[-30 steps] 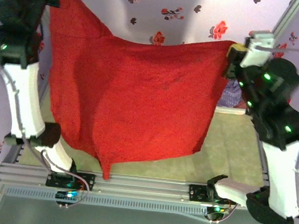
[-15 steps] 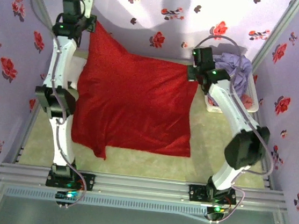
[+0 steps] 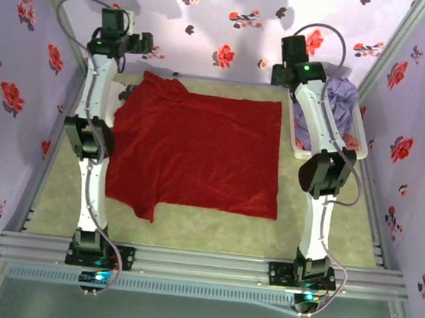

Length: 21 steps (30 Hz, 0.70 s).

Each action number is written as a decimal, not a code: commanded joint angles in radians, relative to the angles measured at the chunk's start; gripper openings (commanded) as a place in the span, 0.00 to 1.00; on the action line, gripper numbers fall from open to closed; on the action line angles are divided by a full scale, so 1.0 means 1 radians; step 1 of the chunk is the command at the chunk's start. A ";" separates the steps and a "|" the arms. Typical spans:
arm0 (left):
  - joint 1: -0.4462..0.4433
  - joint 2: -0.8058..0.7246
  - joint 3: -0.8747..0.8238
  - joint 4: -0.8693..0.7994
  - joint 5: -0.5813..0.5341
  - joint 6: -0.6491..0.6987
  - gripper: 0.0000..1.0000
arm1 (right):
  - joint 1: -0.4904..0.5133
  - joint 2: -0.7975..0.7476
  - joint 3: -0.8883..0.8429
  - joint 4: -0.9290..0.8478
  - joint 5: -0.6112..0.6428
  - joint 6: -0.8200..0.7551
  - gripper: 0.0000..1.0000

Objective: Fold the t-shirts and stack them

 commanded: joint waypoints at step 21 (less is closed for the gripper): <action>-0.043 -1.205 -1.326 -0.587 0.017 -0.240 0.87 | 0.073 -1.101 -1.495 -0.041 -0.337 0.599 0.54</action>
